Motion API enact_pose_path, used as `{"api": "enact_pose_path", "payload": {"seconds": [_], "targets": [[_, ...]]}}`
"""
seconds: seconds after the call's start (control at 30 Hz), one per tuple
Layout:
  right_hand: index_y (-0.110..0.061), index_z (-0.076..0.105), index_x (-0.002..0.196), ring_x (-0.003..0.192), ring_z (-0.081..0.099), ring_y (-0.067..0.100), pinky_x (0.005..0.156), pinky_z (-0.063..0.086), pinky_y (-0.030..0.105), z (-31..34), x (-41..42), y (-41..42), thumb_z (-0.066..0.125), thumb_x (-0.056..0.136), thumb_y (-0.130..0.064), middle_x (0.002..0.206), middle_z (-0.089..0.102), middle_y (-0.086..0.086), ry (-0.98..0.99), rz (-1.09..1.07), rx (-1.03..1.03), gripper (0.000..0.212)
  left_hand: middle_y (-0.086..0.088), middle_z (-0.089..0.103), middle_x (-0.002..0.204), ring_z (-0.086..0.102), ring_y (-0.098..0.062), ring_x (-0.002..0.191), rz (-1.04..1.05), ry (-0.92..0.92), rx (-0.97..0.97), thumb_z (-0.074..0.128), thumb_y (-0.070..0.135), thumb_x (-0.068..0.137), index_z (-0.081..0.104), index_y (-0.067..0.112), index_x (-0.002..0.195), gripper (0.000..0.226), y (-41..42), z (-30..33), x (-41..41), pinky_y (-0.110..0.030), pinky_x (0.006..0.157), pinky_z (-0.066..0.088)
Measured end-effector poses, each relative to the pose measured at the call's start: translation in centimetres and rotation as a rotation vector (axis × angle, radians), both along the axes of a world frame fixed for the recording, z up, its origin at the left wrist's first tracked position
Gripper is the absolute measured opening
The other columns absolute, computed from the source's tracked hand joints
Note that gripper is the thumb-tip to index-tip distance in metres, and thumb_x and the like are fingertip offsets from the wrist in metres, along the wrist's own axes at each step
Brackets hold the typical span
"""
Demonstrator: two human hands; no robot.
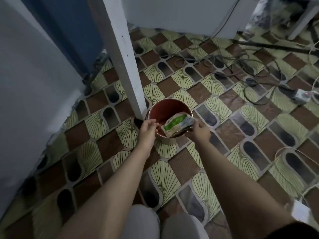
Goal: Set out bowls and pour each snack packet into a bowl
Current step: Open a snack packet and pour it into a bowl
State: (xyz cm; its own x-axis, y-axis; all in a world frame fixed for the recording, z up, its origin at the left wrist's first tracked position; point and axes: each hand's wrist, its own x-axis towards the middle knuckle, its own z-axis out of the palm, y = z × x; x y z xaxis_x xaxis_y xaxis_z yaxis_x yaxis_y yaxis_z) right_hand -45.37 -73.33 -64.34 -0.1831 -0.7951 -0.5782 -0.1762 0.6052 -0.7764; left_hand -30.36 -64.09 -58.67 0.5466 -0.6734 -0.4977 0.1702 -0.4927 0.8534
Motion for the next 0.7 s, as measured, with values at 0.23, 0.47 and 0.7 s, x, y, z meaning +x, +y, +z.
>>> {"api": "enact_pose_path", "payload": {"seconds": [0.23,0.47,0.7], "targets": [[-0.023,0.063,0.098,0.082,0.072,0.023,0.079,0.061,0.049,13.2,2.0,3.2,0.042,0.104,-0.029,0.087,0.072,0.004,-0.06,0.05,-0.202,0.023,0.01,0.064,0.116,0.062,-0.01,0.104,-0.022,-0.074,-0.086,0.045,0.024,0.102,0.056,0.029,0.111,0.015,1.1,10.5,-1.5,-0.024,0.071,0.045],[-0.027,0.062,0.084,0.079,0.065,0.015,0.08,0.055,0.048,39.4,3.0,8.1,0.041,0.102,-0.036,0.079,0.067,-0.008,-0.132,0.2,-0.589,0.029,0.011,0.062,0.106,0.061,-0.004,0.094,0.039,-0.251,-0.393,0.048,0.018,0.101,0.056,0.034,0.102,0.018,5.2,34.5,-2.7,-0.024,0.081,0.049],[-0.017,0.06,0.088,0.07,0.062,0.012,0.063,0.054,0.039,58.7,8.9,16.5,0.05,0.102,-0.02,0.076,0.063,-0.007,-0.459,0.504,-0.903,0.018,0.015,0.062,0.106,0.062,-0.006,0.094,0.219,-0.533,-0.563,0.048,0.018,0.101,0.054,0.035,0.103,0.019,14.3,53.7,1.2,-0.021,0.082,0.052]]}}
